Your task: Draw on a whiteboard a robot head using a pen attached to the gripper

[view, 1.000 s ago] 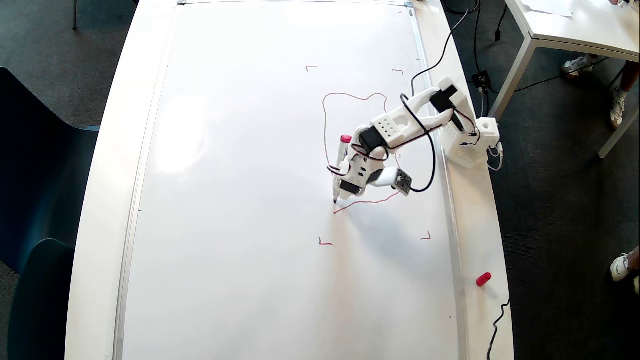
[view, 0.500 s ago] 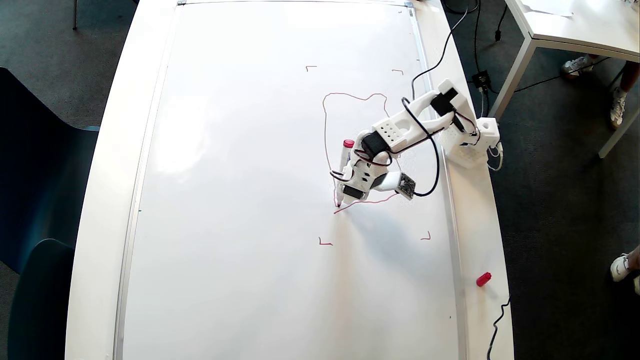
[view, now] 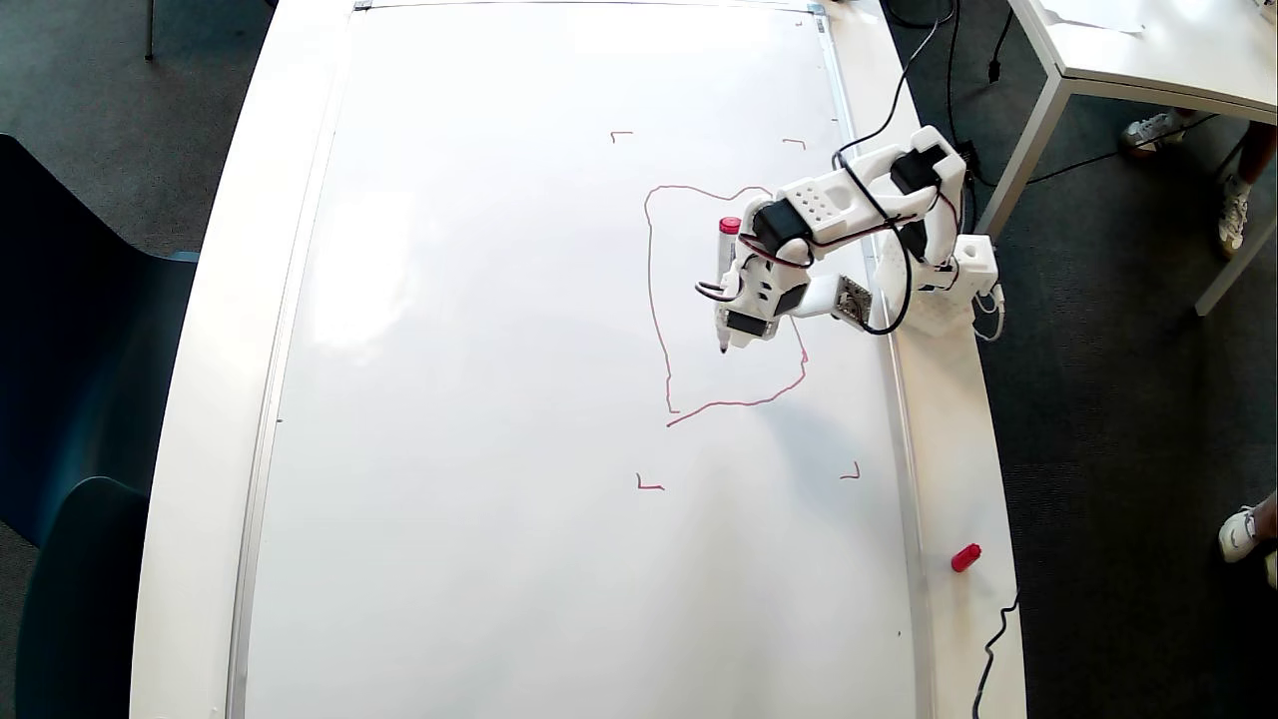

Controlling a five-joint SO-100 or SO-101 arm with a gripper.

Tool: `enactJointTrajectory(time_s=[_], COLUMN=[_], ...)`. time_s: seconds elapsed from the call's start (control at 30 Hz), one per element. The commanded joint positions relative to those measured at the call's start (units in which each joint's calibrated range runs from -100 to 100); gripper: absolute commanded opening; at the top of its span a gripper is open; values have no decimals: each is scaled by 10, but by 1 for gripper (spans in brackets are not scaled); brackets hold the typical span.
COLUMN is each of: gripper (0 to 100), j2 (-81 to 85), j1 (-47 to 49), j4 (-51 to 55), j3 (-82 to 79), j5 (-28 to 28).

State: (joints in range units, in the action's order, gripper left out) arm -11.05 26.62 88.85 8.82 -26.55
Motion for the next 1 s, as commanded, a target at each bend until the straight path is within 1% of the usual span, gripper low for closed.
enactJointTrajectory(time_s=[0.0,0.13,0.23,0.5,0.8,0.97], gripper=[1,1,1,1,1,1], j2=[64,59,36,-11,-63,-81], j1=[-17,-21,-21,-11,2,7], j4=[3,1,-31,-58,-58,-58], j3=[-85,-101,-103,-77,-20,-14], j5=[-7,-7,-7,-4,-2,-2])
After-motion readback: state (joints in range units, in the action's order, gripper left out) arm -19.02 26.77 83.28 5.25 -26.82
